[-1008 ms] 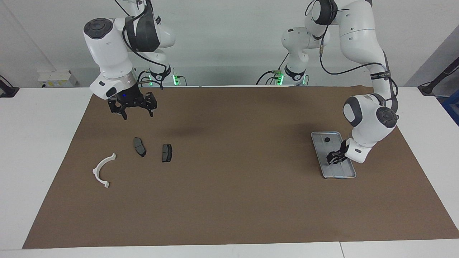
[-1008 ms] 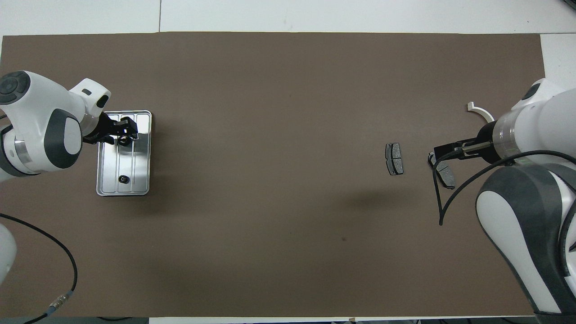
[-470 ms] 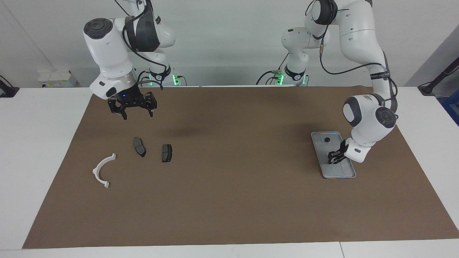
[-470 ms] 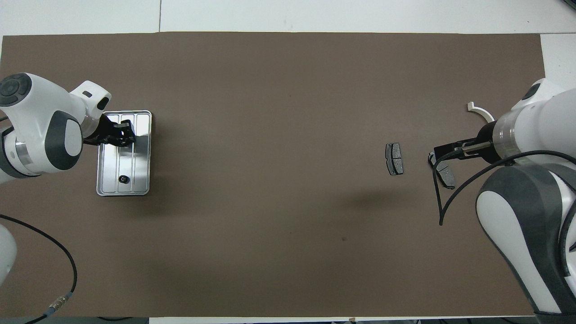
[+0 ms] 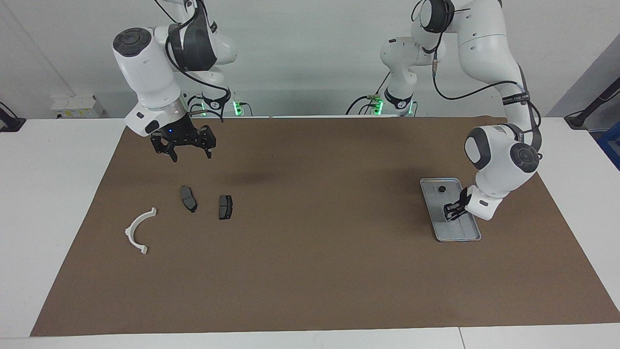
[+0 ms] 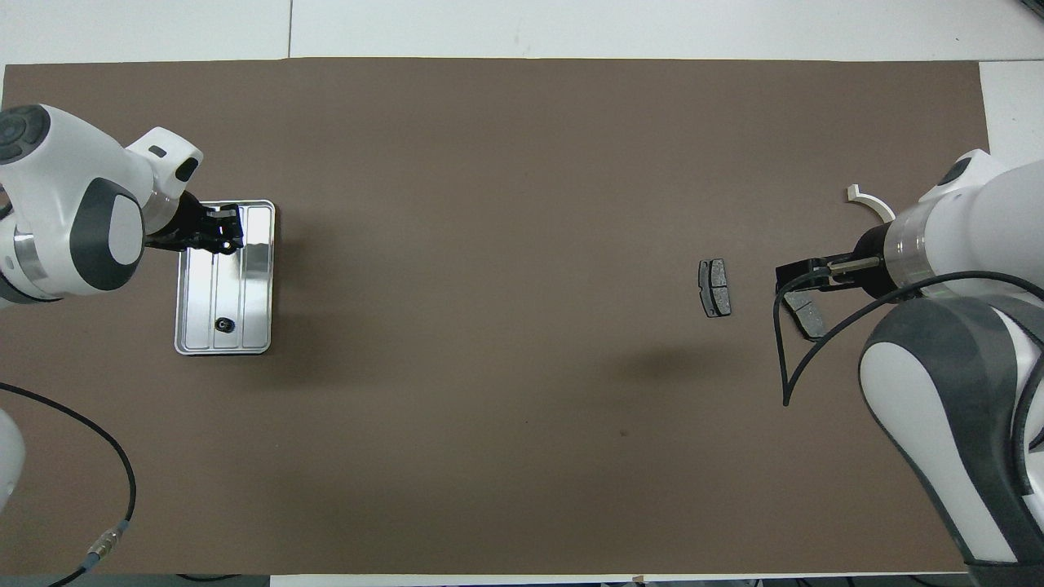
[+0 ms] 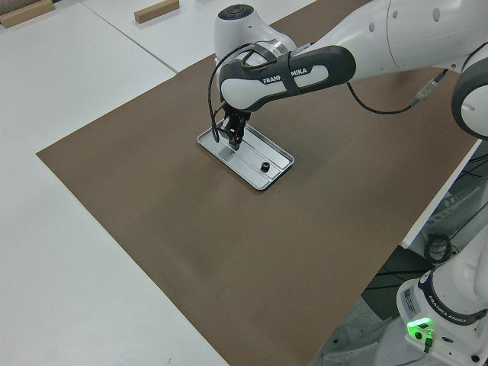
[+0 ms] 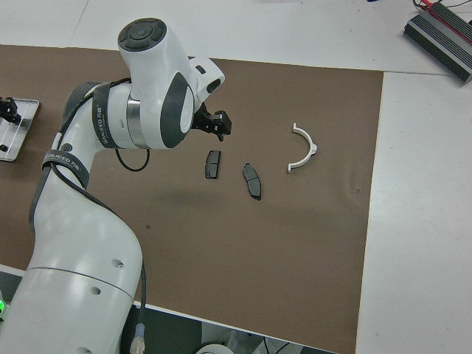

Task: Place bearing gear from tray to pile
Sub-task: 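Lift the bearing and carry it to the table center with the left gripper, then set the bearing down with the left gripper while the right gripper approaches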

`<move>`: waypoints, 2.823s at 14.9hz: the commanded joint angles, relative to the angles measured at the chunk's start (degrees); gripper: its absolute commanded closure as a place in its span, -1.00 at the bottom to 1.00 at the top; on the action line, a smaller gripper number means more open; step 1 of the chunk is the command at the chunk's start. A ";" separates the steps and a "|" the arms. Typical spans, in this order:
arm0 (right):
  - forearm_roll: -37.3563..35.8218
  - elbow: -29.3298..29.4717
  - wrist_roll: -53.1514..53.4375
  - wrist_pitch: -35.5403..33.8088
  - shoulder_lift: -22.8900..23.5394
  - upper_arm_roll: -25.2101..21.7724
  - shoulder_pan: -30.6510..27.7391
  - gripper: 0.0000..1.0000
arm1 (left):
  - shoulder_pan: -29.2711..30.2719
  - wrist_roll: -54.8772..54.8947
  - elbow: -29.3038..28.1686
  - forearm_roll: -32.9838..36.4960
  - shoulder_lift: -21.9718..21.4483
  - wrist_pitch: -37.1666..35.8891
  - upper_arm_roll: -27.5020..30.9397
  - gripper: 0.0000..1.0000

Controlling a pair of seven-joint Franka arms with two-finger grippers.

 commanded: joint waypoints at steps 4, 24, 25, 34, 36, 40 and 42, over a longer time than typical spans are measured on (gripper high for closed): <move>3.68 -1.00 4.46 1.08 -0.24 0.12 0.52 -1.00 | -18.57 -28.96 6.50 0.35 1.17 -3.60 0.79 0.58; 3.68 -1.00 4.02 1.17 -0.24 0.12 0.60 -1.00 | -32.14 -45.63 -2.88 1.15 3.55 10.10 0.70 0.56; 3.68 -1.00 4.02 1.17 -0.24 0.12 0.60 -1.00 | -32.40 -45.63 -3.68 1.15 3.37 10.72 0.70 0.56; 3.68 -1.00 4.80 0.90 -0.32 0.12 2.09 -1.00 | -29.70 -44.84 -1.31 1.23 1.63 7.30 0.96 -1.00; 2.81 -0.92 8.82 1.08 -0.32 0.21 3.94 -1.00 | -26.97 -43.19 -2.88 1.32 -1.10 6.43 0.87 -1.00; 0.96 -0.65 20.60 2.48 0.29 0.21 11.13 -1.00 | -17.75 -21.87 -11.31 1.32 -9.88 3.26 0.79 -1.00; -0.70 -0.04 27.80 4.41 2.65 0.21 15.61 -1.00 | -14.06 -12.37 -15.53 1.32 -12.79 3.25 0.87 -1.00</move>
